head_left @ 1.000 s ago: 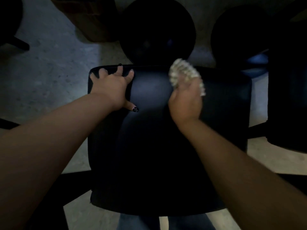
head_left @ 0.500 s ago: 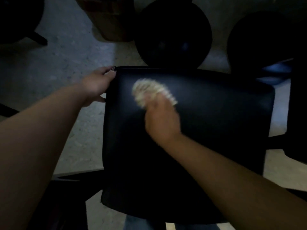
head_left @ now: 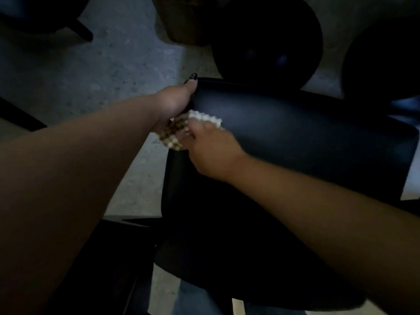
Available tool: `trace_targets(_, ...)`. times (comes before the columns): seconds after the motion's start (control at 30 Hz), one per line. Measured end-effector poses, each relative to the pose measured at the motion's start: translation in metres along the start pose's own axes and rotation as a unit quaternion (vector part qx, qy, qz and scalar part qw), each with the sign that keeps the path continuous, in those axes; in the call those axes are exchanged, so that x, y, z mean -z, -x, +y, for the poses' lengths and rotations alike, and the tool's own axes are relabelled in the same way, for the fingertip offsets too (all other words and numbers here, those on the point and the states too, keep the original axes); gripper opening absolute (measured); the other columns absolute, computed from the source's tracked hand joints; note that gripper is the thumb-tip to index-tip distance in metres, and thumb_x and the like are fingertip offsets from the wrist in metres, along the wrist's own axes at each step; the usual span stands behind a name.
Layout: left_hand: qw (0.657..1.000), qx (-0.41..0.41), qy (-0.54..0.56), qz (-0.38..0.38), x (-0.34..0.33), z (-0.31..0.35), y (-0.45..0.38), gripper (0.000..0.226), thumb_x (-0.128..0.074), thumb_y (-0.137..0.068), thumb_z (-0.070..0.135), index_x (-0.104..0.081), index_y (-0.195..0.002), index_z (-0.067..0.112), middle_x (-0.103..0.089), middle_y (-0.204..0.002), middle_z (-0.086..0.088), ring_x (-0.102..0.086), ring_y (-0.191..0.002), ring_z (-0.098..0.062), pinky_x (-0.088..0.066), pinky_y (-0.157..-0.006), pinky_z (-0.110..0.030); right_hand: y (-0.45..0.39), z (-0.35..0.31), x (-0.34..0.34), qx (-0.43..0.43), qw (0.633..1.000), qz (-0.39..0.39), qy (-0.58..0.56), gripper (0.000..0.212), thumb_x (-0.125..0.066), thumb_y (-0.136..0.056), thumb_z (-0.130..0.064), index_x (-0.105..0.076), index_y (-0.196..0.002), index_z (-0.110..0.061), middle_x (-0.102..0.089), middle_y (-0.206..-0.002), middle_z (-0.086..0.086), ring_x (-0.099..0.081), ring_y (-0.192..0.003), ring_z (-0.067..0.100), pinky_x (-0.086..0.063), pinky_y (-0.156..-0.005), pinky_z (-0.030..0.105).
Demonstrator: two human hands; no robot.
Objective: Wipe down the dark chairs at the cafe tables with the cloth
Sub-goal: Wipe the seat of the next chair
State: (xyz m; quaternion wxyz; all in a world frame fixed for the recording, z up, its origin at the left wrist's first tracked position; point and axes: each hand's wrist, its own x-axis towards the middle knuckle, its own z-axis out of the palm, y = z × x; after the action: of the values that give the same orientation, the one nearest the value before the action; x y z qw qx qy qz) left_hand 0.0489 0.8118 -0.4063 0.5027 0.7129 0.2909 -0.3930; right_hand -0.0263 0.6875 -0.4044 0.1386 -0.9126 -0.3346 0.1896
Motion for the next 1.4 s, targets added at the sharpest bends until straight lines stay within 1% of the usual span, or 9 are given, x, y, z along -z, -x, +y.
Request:
trace_targets(0.1, 0.999, -0.011, -0.027, -0.032, 0.009, -0.013, 0.005, 0.048, -0.034, -0.098, 0.059, -0.064, -0.103, 0.023, -0.068, -0.092, 0.004, -0.063, -0.088, -0.019, -0.05, -0.077, -0.033, -0.024, 0.032, 0.015, -0.12, 0.992, 0.04, -0.002, 0.044, -0.046, -0.091, -0.027, -0.049, -0.135, -0.023, -0.039, -0.138, 0.012, -0.051, -0.111, 0.033, -0.042, -0.076, 0.034)
trace_targets(0.2, 0.998, 0.007, 0.018, -0.063, 0.024, -0.042, 0.016, 0.047, -0.037, -0.094, 0.065, -0.068, -0.108, 0.032, -0.071, -0.105, 0.01, -0.065, -0.102, -0.021, -0.048, -0.091, -0.04, -0.035, 0.032, 0.014, -0.25, 0.964, 0.095, -0.007, 0.046, -0.045, -0.091, -0.025, -0.047, -0.137, -0.025, -0.035, -0.142, 0.015, -0.049, -0.113, 0.036, -0.044, -0.084, 0.038)
trace_targets(0.3, 0.994, 0.038, 0.069, -0.076, 0.028, -0.075, 0.027, 0.048, -0.033, -0.095, 0.065, -0.07, -0.104, 0.035, -0.073, -0.106, 0.009, -0.066, -0.102, -0.021, -0.047, -0.092, -0.041, -0.012, 0.003, -0.005, -0.146, 0.985, 0.091, -0.002, 0.046, -0.043, -0.092, -0.019, -0.045, -0.138, -0.018, -0.04, -0.139, 0.016, -0.049, -0.111, 0.034, -0.043, -0.083, 0.038)
trace_targets(0.43, 0.991, 0.064, 0.102, -0.061, 0.021, -0.104, 0.038, 0.044, -0.035, -0.097, 0.06, -0.071, -0.096, 0.035, -0.075, -0.099, 0.008, -0.067, -0.1, -0.018, -0.049, -0.093, -0.04, 0.037, -0.018, -0.023, 0.092, 0.994, -0.05, 0.028, 0.048, -0.041, -0.097, -0.024, -0.036, -0.145, -0.018, -0.038, -0.142, 0.013, -0.048, -0.115, 0.033, -0.046, -0.08, 0.039)
trace_targets(0.7, 0.995, 0.057, 0.008, -0.084, 0.023, -0.096, 0.047, 0.025, -0.042, -0.097, 0.055, -0.062, -0.104, 0.041, -0.062, -0.116, 0.017, -0.058, -0.109, -0.015, -0.045, -0.089, -0.04, 0.014, 0.013, -0.01, -0.187, 0.977, 0.098, 0.018, 0.05, -0.048, -0.09, -0.019, -0.043, -0.139, -0.021, -0.041, -0.132, 0.019, -0.05, -0.103, 0.038, -0.045, -0.074, 0.041)
trace_targets(0.87, 0.997, 0.044, 0.016, -0.063, 0.013, -0.098, 0.059, 0.04, -0.04, -0.1, 0.049, -0.047, -0.138, 0.039, -0.06, -0.125, 0.013, -0.057, -0.112, -0.015, -0.049, -0.082, -0.04, 0.085, -0.061, -0.066, -0.048, 0.998, 0.021, -0.036, 0.055, -0.053, -0.086, -0.015, -0.045, -0.141, -0.019, -0.047, -0.13, 0.017, -0.052, -0.103, 0.037, -0.051, -0.068, 0.039)
trace_targets(1.03, 0.997, 0.063, 0.029, -0.041, 0.004, -0.098, 0.072, 0.05, -0.042, -0.099, 0.052, -0.034, -0.147, 0.041, -0.042, -0.149, 0.008, -0.045, -0.13, -0.022, -0.036, -0.107, -0.055, 0.113, -0.07, -0.072, 0.001, 0.996, -0.056, -0.072, 0.056, -0.047, -0.093, -0.021, -0.033, -0.147, -0.026, -0.039, -0.137, 0.013, -0.046, -0.113, 0.035, -0.048, -0.079, 0.041)
trace_targets(1.3, 0.997, 0.06, -0.012, -0.034, -0.001, -0.097, 0.08, 0.056, -0.046, -0.099, 0.046, -0.024, -0.15, 0.043, -0.038, -0.152, 0.007, -0.047, -0.129, -0.025, -0.04, -0.104, -0.055, 0.065, -0.019, -0.045, -0.242, 0.961, 0.127, -0.034, 0.049, -0.046, -0.092, -0.017, -0.041, -0.141, -0.018, -0.042, -0.131, 0.02, -0.05, -0.104, 0.038, -0.048, -0.079, 0.045)
trace_targets(1.4, 0.997, 0.055, -0.042, -0.044, 0.0, -0.095, 0.079, 0.056, -0.049, -0.1, 0.039, -0.024, -0.15, 0.043, -0.044, -0.147, 0.007, -0.049, -0.127, -0.025, -0.04, -0.104, -0.056, 0.112, -0.078, -0.083, -0.067, 0.994, 0.042, -0.081, 0.045, -0.038, -0.098, -0.016, -0.038, -0.143, -0.013, -0.042, -0.137, 0.016, -0.046, -0.115, 0.035, -0.047, -0.092, 0.041)
